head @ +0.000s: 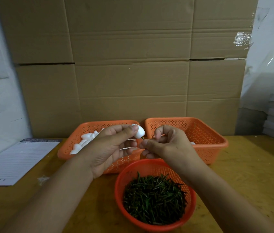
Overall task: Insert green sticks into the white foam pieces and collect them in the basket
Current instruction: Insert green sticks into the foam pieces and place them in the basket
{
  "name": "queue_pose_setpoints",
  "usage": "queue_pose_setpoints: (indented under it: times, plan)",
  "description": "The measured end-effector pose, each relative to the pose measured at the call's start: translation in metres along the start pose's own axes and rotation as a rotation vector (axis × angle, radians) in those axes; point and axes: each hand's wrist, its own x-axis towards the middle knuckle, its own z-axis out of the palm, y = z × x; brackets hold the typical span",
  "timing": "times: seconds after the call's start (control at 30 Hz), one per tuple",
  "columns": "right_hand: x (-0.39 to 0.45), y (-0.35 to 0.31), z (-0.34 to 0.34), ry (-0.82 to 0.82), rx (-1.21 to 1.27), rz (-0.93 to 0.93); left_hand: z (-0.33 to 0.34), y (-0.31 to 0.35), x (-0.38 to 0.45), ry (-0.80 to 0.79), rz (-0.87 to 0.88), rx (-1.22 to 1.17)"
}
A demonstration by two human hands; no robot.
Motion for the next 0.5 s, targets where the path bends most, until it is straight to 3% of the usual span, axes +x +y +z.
queue_pose_setpoints:
  times: [0.5]
  plan:
    - [-0.0014, -0.0002, 0.001, 0.01, -0.015, 0.002, 0.0031, -0.0018, -0.0003, 0.011, -0.006, 0.058]
